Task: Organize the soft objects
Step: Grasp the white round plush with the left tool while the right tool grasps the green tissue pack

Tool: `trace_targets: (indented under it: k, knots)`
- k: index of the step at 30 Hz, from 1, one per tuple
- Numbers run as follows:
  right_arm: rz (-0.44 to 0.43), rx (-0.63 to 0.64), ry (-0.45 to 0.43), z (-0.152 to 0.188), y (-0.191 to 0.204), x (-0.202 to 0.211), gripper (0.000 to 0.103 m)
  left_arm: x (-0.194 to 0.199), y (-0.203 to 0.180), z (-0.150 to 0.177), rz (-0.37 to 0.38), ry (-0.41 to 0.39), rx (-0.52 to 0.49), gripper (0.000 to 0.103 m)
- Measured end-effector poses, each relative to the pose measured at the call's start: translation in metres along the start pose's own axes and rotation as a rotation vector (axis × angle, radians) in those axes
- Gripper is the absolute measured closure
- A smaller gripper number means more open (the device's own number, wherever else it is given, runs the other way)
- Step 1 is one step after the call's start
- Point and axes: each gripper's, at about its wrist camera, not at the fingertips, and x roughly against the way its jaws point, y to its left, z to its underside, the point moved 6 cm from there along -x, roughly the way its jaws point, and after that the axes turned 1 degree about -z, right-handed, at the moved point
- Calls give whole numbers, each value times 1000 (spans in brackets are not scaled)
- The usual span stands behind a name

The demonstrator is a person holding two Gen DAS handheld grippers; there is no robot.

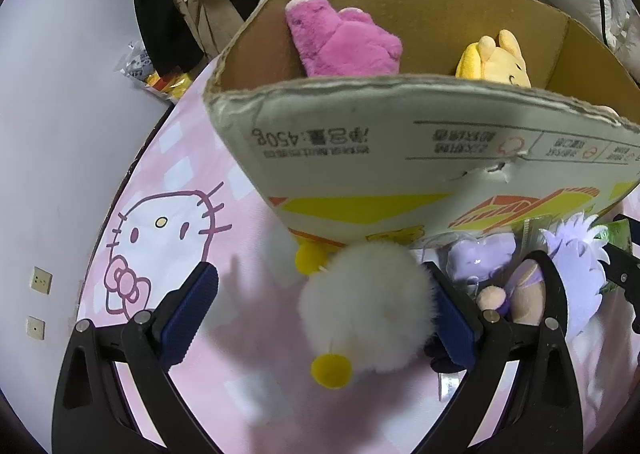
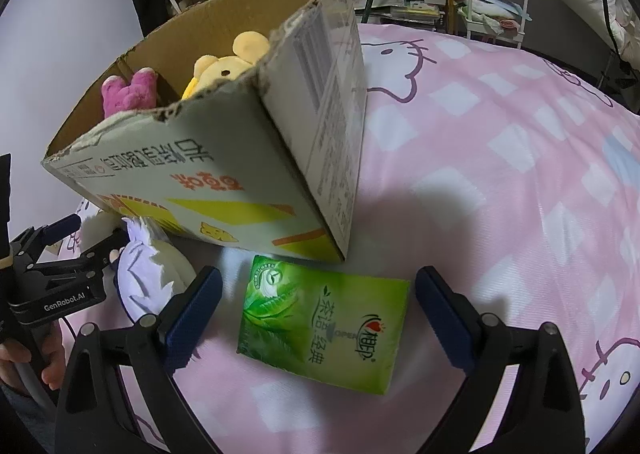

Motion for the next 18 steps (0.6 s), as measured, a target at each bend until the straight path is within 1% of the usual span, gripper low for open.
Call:
trace_targets:
  k: [6, 8, 9, 12, 13, 16, 18]
  knots:
    - [8, 10, 11, 2, 0, -2, 2, -4, 3, 0, 24, 12, 25, 7]
    - [14, 17, 15, 3, 1, -3, 2, -4, 5, 0, 45, 17, 33, 13]
    - [17, 18, 16, 3, 2, -3, 2, -4, 5, 0, 57, 19, 37, 14]
    - [10, 19, 11, 4, 3, -4, 2, -3, 5, -1, 42, 11, 29, 15]
    - [13, 21, 13, 4, 3, -5, 2, -3, 3, -1, 41, 11, 27, 16]
    - [21, 32, 17, 5, 6, -5, 2, -2, -1, -1, 70, 13, 26, 27]
    - [26, 33, 18, 6, 7, -4, 2, 1, -7, 0, 103, 17, 19, 38]
